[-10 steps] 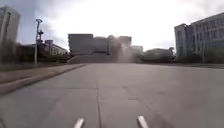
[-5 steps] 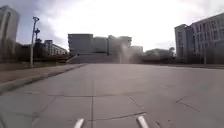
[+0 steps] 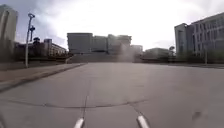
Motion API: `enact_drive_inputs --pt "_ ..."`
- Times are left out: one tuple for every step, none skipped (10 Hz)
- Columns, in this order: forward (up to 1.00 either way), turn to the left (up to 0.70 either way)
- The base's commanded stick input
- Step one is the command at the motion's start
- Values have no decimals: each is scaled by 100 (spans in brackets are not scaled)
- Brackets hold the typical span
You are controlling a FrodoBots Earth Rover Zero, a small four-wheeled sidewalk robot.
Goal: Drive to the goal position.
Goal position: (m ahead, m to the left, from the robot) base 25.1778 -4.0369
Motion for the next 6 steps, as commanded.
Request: enact_drive_inputs --pt "100 0" --pt "100 0" --pt "100 0" --pt "100 0" --pt "100 0" --pt "100 0"
